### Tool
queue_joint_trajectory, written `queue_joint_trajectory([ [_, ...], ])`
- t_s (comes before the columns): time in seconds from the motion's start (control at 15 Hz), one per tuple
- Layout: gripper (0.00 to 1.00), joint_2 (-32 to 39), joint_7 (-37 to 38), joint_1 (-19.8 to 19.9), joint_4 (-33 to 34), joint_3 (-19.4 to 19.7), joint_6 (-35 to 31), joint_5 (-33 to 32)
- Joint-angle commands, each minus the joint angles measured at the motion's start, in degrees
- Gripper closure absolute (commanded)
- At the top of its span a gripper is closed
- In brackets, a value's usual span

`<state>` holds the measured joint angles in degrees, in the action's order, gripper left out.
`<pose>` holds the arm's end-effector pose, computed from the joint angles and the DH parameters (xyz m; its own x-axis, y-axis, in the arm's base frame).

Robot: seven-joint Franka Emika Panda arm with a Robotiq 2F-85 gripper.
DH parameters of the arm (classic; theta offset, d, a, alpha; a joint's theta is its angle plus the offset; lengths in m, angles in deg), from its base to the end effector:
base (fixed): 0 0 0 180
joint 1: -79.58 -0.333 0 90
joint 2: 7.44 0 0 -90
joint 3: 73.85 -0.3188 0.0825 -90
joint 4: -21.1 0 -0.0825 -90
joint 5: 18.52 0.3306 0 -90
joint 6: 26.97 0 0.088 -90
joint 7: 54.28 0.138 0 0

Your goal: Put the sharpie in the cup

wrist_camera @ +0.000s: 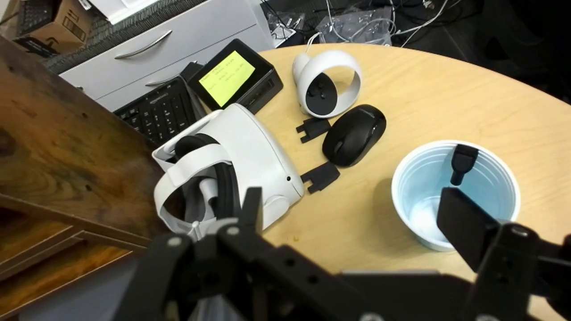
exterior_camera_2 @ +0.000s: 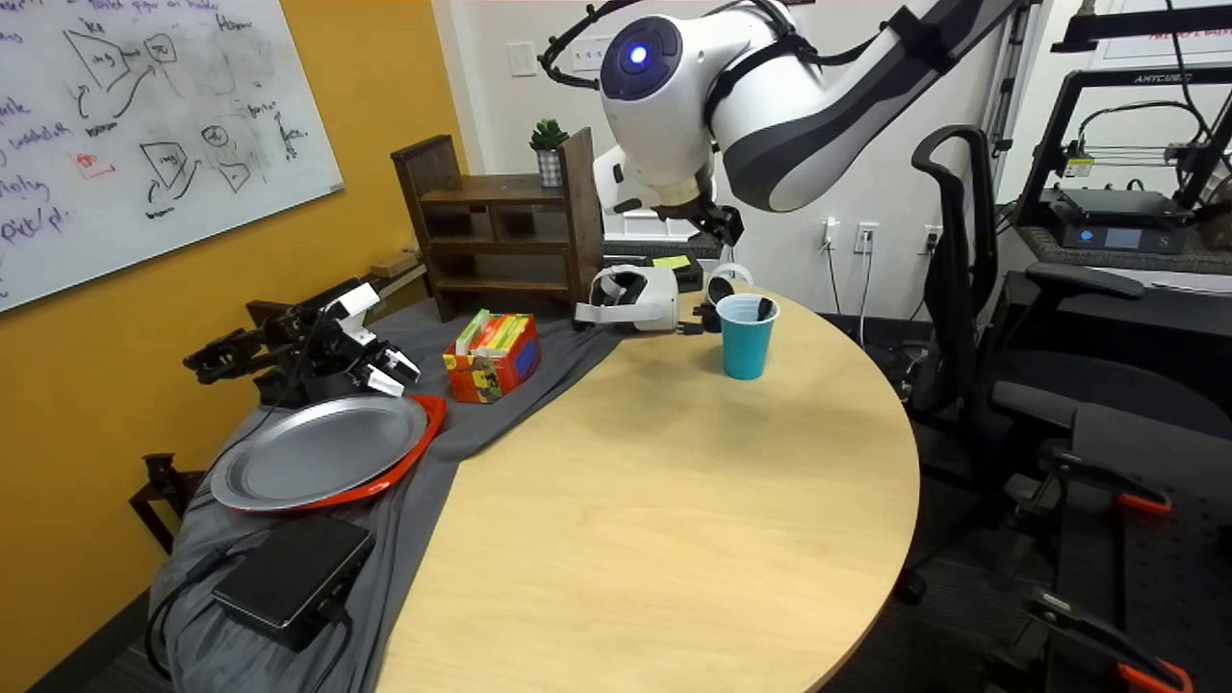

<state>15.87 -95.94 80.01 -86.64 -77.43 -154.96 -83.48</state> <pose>0.6083 -0.0188 0.3187 0.1410 0.7228 -0.6765 0.9496 0.0946 0.2990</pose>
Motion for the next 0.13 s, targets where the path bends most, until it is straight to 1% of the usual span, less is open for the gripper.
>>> queue_joint_trajectory([
  [0.0, 0.00, -0.07, 0.08, -0.35, -0.02, 0.36, -0.03, 0.22],
  [0.07, 0.00, -0.10, 0.12, -0.35, -0.06, 0.36, -0.03, 0.22],
])
